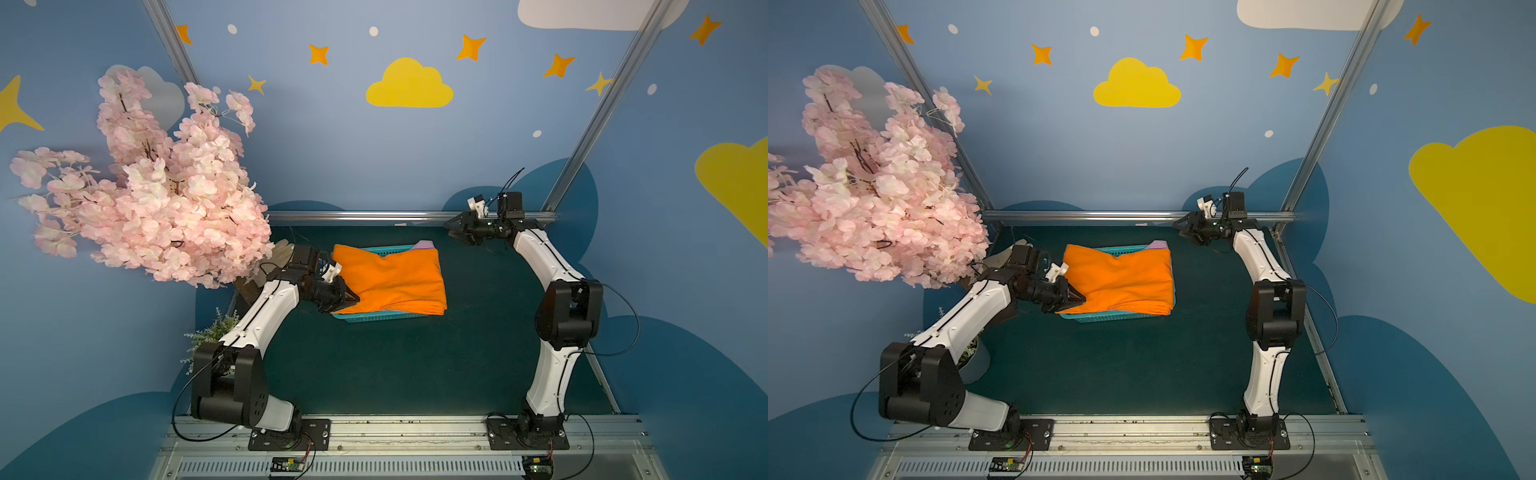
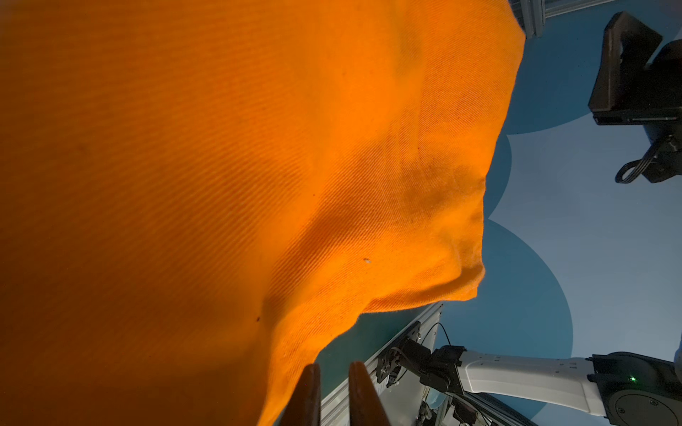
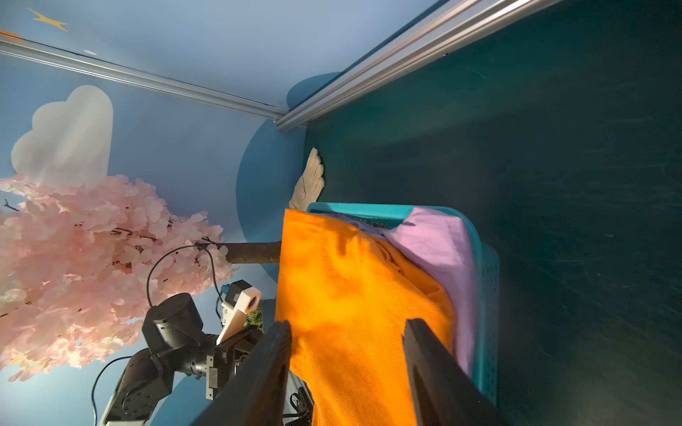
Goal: Put the folded long pants in the basket
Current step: Adjust the long pant in the basket.
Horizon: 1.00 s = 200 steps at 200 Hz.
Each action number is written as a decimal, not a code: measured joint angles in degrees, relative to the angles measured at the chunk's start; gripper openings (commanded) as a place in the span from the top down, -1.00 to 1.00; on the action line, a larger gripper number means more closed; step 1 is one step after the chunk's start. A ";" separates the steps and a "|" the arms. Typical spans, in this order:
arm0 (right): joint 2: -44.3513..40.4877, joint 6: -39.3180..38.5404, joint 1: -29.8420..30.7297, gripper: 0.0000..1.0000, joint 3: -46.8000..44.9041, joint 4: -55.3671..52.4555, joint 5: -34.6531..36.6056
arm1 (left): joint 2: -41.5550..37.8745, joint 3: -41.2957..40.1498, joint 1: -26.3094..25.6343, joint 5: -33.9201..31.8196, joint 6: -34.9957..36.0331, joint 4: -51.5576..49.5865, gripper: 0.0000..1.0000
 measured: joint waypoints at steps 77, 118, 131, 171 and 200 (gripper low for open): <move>6.84 -6.29 4.13 0.19 0.22 -7.32 5.22 | 0.00 0.00 0.00 0.00 0.94 -0.28 0.61; 7.85 -7.28 4.46 0.59 2.10 -9.01 5.25 | 0.00 0.00 0.00 0.00 1.36 -0.42 0.62; 7.91 -7.50 4.57 0.79 2.58 -9.60 5.22 | 0.00 0.00 0.00 -0.02 1.53 -0.44 0.61; 7.89 -8.04 4.76 1.00 3.58 -10.67 5.86 | 0.00 -0.24 0.00 -0.24 2.01 -0.42 0.62; 7.89 -7.91 4.79 0.76 6.14 -12.61 5.97 | 0.04 -1.07 0.00 -0.28 2.16 -0.55 0.62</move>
